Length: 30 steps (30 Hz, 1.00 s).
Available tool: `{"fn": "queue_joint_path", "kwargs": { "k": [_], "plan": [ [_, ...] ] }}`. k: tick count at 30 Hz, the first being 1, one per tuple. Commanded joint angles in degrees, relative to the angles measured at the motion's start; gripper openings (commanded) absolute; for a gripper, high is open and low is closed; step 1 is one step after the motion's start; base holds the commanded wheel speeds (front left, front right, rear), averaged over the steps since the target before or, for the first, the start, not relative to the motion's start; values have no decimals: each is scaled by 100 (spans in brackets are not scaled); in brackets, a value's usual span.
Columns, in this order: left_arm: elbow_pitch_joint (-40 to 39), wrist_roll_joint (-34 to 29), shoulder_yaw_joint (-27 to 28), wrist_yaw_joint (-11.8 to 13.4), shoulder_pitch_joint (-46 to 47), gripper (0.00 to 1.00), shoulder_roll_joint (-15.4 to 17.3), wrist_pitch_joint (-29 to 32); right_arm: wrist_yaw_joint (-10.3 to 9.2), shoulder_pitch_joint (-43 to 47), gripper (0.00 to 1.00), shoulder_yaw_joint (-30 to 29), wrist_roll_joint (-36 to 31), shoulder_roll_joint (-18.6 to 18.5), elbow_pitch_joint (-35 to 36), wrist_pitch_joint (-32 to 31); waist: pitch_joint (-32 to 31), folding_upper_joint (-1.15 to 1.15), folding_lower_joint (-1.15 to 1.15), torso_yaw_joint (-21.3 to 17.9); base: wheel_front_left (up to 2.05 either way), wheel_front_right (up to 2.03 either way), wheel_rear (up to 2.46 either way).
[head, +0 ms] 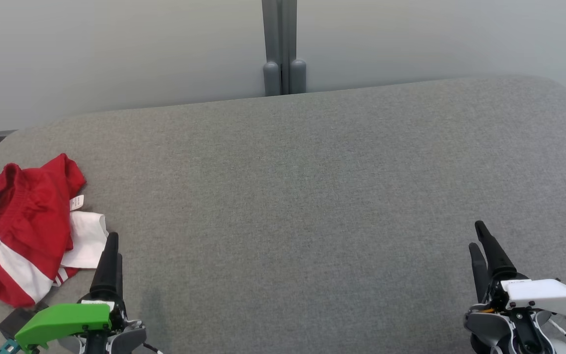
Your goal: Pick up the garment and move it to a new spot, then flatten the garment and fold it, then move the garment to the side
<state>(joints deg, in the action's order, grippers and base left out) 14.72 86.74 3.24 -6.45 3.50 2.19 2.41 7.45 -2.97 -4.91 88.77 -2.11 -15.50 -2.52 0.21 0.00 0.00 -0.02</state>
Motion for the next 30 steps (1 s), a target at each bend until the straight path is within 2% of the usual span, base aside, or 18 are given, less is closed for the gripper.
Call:
{"fn": "queue_joint_path", "kwargs": {
  "k": [1, 14, 21, 30],
  "plan": [
    [-166, -210, -51, 45, 56, 100, 24, -59, 2, -69, 100, 3, -201, -31, 140, 71, 0, 0, 0, 0, 0, 0, 0],
    [-544, -1457, -385, 380, 52, 100, 35, -369, 2, 20, 100, 118, -2069, -42, 644, 380, -3, 0, 0, 5, 0, 0, 0],
    [-610, -2351, -550, 543, 37, 100, 41, -517, 3, 104, 100, 233, -3125, -47, 770, 530, -7, 0, 0, 16, 0, 0, 0],
    [-608, -3547, -729, 652, -56, 100, 48, -689, 3, 174, 100, 369, -4097, -53, 798, 703, -17, 0, 0, 11, 0, 0, 0]
  ]
}}
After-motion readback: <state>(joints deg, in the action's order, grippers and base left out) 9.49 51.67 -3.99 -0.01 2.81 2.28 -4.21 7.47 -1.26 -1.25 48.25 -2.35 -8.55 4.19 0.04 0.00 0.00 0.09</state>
